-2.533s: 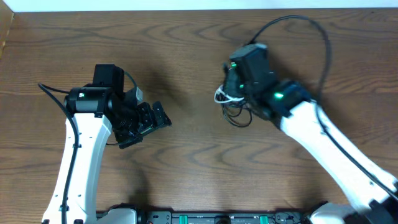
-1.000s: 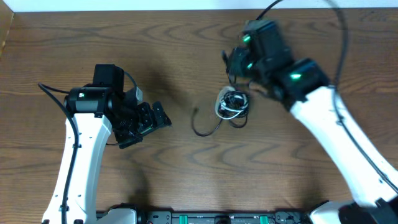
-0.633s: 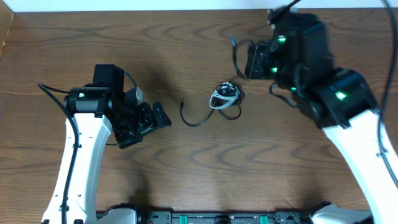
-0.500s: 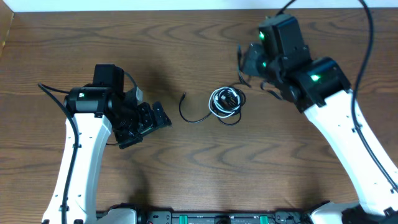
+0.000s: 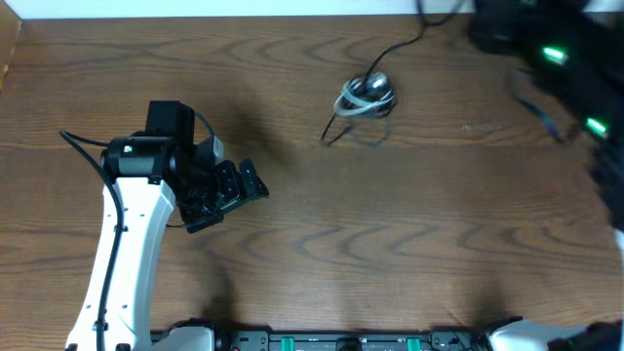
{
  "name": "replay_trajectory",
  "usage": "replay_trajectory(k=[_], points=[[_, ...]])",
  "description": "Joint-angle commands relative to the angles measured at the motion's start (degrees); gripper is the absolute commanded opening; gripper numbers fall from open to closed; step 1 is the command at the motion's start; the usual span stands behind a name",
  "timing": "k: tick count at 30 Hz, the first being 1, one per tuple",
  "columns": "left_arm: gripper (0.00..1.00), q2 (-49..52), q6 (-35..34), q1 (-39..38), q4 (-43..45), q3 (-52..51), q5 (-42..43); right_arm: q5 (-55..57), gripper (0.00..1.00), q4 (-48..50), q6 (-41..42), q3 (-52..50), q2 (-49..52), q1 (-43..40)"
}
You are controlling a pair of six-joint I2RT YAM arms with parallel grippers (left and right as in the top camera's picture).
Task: Untangle cables
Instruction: 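Lift the black cable with the right gripper and pull it up-right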
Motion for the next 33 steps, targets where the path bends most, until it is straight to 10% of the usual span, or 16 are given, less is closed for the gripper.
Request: replay_trajectory(k=[1, 9, 19, 33], points=[[0.98, 0.02, 0.11, -0.13, -0.22, 0.68, -0.37, 3.02, 0.01, -4.98, -1.97, 0.52, 0.85, -0.35], [0.98, 0.02, 0.11, -0.13, -0.22, 0.68, -0.35, -5.75, 0.01, -10.38, -1.95, -9.4, 8.59, 1.84], [0.98, 0.02, 0.11, -0.13, -0.22, 0.68, -0.35, -24.3, 0.02, 6.78, 0.55, 2.56, 9.53, -1.42], [0.98, 0.02, 0.11, -0.13, -0.22, 0.68, -0.37, 21.07, 0.02, -19.65, 7.93, 2.62, 13.57, 2.03]])
